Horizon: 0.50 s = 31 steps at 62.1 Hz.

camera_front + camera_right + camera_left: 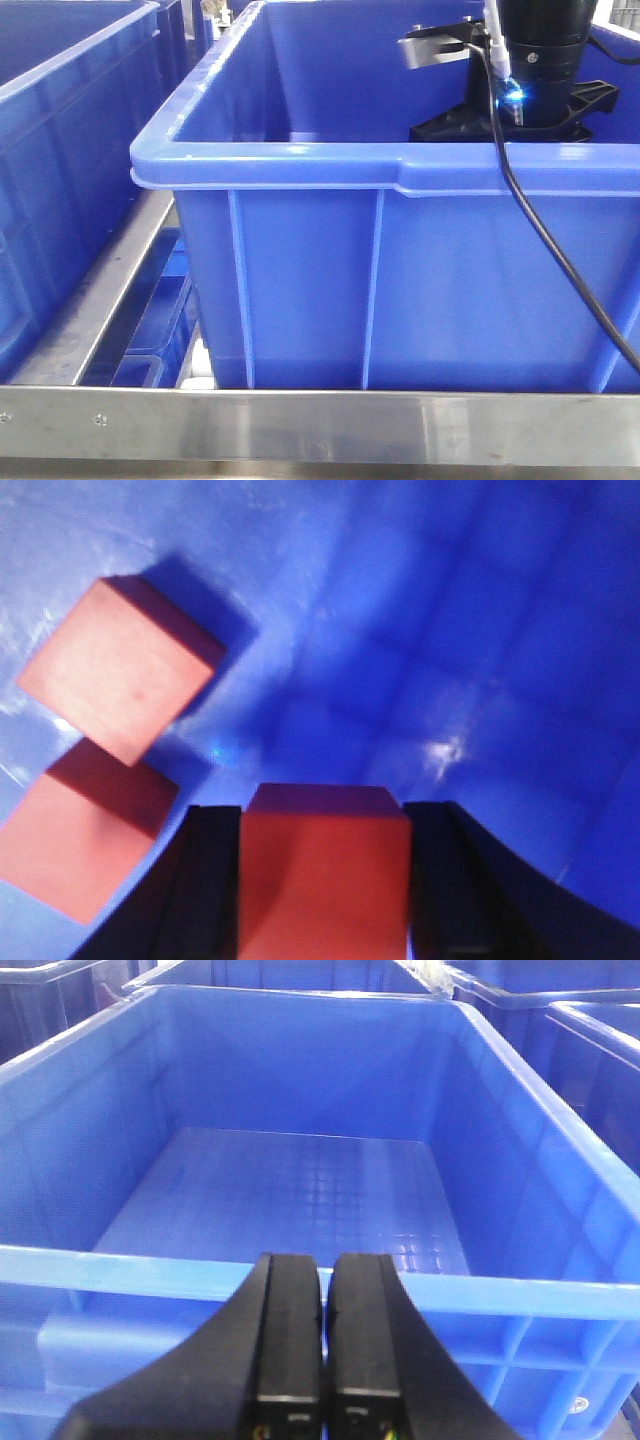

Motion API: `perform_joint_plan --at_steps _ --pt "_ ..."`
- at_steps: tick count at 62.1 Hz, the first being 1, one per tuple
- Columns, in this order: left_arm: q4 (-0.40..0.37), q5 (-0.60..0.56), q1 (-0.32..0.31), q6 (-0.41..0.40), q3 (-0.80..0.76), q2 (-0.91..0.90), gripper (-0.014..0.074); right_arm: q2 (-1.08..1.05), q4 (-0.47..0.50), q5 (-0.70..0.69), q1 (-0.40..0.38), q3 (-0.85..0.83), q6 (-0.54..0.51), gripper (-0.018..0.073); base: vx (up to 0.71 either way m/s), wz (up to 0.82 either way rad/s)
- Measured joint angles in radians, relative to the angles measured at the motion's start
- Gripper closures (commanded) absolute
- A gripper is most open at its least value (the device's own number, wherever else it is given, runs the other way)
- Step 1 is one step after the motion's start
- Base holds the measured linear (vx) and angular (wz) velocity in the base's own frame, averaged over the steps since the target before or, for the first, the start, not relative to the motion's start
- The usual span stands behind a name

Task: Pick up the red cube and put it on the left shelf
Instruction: 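Open the right gripper to release the red cube beside the others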

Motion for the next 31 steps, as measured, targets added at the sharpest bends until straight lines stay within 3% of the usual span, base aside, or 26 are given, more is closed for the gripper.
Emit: perform_joint_plan --at_steps 12,31 --pt "0.0 0.0 0.0 0.0 0.0 0.0 0.0495 0.0 0.0 0.015 0.0 -0.033 0.0 -0.0015 0.0 0.0" --pt "0.0 0.0 0.0 0.0 0.0 0.0 0.0495 -0.037 0.0 0.04 0.0 -0.11 -0.004 -0.0001 0.0 0.0"
